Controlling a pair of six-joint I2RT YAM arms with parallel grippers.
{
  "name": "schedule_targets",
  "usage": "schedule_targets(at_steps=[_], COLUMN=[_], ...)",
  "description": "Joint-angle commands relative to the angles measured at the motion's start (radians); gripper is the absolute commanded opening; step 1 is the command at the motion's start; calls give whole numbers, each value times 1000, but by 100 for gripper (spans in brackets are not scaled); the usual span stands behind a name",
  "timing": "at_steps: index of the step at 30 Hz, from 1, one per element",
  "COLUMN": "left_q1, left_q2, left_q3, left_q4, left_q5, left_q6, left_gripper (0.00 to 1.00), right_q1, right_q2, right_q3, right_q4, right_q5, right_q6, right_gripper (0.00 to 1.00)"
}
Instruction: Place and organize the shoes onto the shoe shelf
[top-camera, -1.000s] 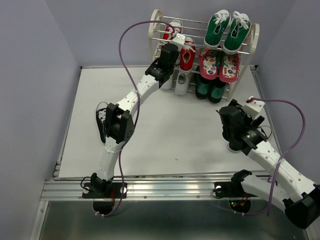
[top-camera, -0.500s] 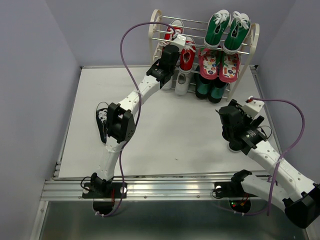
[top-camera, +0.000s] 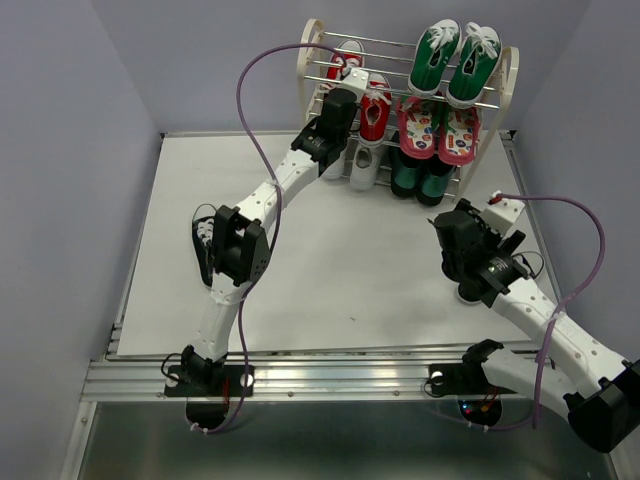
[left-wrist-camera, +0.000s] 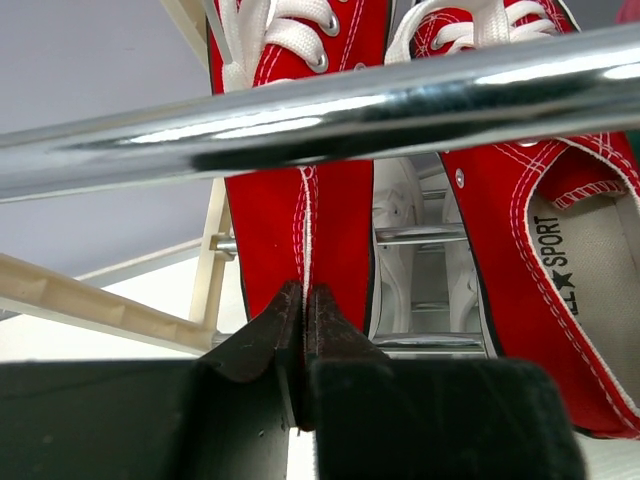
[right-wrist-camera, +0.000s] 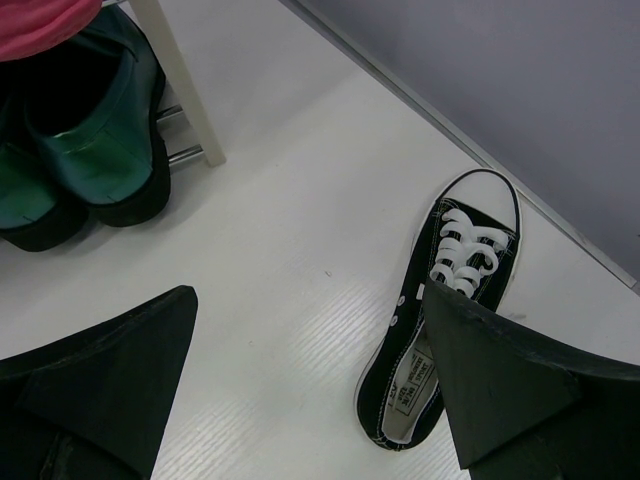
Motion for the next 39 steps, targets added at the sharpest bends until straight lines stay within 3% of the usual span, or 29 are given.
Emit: schedule_targets(at_steps=[1,5,12,13,19,27,30,32,33,37,39], left_q1=[4,4,4,4,4,2,2,1,2,2,1], left_q2=[-82,-76,-77,-82,-100,-177,-177,-174,-174,-169,-168], left_q3=[81,80,80,80,72,-26,-55,-58,-60,-70,-73], left_q4=[75,74,70,69,40,37,35,26,24,14,12], left_q5=[6,4,-5,-5,18,26,7,0,-14,-40,-42], left_q6=[-11,-16,-19,-22,-41,-65,-73,-77,-82,-87,-87], left_gripper=[16,34,45,51,62,61,40,34,36,60,62], right_q1=[2,2,2,2,2,2,2,2,2,2,2], right_q2=[-1,-1,0,-1,-11,-69,-84,-89,-92,-95,-93], right_q3=[-1,-1,-1,-1,4,-2,-5,-7,-7,-9,-9], right_q4=[38,38,38,38,38,38,38,38,38,38,38], right_q5=[53,54,54,54,45,13,5,5,7,7,10], right_q6=[6,4,6,4,1,-1,-2,-4,-4,-7,-8], right_gripper=[100,100,100,100,100,100,100,100,100,100,100])
